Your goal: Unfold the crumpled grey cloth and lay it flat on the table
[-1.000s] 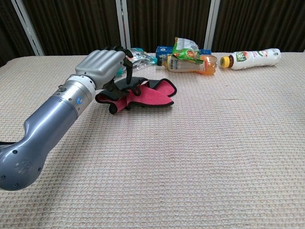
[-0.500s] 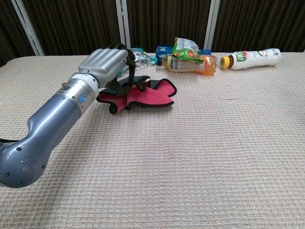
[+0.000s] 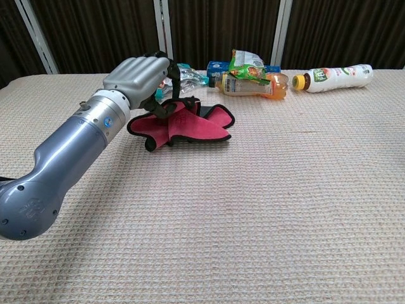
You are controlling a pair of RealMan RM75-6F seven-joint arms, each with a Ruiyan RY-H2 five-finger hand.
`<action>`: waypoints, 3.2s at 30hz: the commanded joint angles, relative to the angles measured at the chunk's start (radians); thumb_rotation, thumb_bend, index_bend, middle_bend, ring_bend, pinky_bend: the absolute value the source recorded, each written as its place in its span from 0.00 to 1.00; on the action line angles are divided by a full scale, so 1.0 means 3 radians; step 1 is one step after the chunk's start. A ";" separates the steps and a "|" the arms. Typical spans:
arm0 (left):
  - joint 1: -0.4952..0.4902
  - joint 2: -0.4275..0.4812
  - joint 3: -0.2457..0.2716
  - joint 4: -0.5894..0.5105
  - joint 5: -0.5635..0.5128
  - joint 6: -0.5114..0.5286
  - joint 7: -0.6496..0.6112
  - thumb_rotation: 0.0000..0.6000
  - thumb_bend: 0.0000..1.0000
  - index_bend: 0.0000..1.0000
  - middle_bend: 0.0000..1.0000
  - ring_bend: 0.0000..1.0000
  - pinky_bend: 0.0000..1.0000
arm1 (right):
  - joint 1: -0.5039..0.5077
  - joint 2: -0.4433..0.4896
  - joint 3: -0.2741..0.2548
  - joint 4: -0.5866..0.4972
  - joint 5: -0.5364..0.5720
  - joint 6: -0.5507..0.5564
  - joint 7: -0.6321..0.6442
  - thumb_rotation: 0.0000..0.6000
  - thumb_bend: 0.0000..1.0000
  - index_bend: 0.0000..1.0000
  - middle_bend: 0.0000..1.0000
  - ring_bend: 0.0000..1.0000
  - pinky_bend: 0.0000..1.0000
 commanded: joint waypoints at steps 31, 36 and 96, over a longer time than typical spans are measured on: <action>-0.1531 0.0748 -0.1111 -0.0458 -0.0225 -0.1183 -0.1094 1.00 0.51 0.59 0.23 0.00 0.01 | 0.0410 -0.0059 0.0434 0.0071 0.0664 -0.0480 -0.0040 1.00 0.35 0.00 0.00 0.00 0.01; -0.1655 0.0751 -0.1083 -0.0338 -0.0086 -0.1121 -0.1416 1.00 0.51 0.59 0.24 0.00 0.01 | 0.0441 -0.0063 0.0459 0.0106 0.0732 -0.0507 -0.0033 1.00 0.35 0.00 0.00 0.00 0.01; -0.2827 0.0479 -0.1093 0.0546 -0.2195 -0.0754 0.1235 1.00 0.55 0.57 0.25 0.03 0.02 | 0.1579 -0.0454 0.0990 -0.0095 0.2395 -0.1166 -0.0235 1.00 0.35 0.13 0.01 0.00 0.01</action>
